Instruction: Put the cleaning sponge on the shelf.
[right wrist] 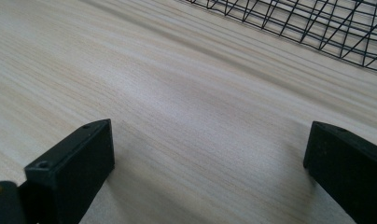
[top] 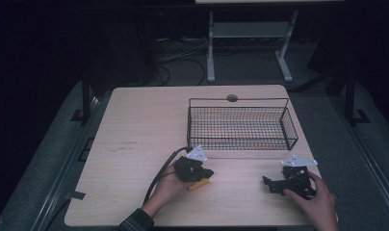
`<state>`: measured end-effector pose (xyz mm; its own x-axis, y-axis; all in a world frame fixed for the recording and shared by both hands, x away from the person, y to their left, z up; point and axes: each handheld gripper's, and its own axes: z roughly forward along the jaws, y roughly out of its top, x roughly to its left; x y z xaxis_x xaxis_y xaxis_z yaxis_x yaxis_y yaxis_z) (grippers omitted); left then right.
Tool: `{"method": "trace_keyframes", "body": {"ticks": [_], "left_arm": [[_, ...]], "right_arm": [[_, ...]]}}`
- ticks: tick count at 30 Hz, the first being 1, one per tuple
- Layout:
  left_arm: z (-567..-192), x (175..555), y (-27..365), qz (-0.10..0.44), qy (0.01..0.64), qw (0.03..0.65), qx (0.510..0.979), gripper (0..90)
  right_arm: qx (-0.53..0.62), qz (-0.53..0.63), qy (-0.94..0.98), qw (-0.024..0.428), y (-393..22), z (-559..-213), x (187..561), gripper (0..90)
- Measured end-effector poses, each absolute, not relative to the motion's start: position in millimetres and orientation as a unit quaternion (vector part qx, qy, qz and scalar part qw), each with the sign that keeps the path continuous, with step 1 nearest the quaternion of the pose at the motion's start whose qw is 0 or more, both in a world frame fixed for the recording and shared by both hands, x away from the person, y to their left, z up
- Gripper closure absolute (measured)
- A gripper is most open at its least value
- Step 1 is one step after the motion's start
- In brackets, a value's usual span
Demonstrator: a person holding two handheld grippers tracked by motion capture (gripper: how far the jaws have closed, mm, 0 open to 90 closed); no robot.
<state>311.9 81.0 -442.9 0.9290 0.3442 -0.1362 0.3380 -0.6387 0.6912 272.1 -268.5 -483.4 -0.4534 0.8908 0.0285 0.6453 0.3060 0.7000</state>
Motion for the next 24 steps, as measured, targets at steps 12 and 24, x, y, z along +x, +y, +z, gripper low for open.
{"method": "trace_keyframes", "body": {"ticks": [12, 24], "left_arm": [[-439.7, 302.4, 103.0, 0.007, 0.201, 0.376, 0.905, 89.7], [-438.7, 293.5, 119.4, 0.010, 0.214, 0.370, 0.904, 89.7]], "right_arm": [[0.488, 0.329, 0.786, 0.187, -268.5, -483.4, 272.1, 1.2], [0.488, 0.329, 0.786, 0.186, -268.5, -483.4, 272.1, 1.2]]}}
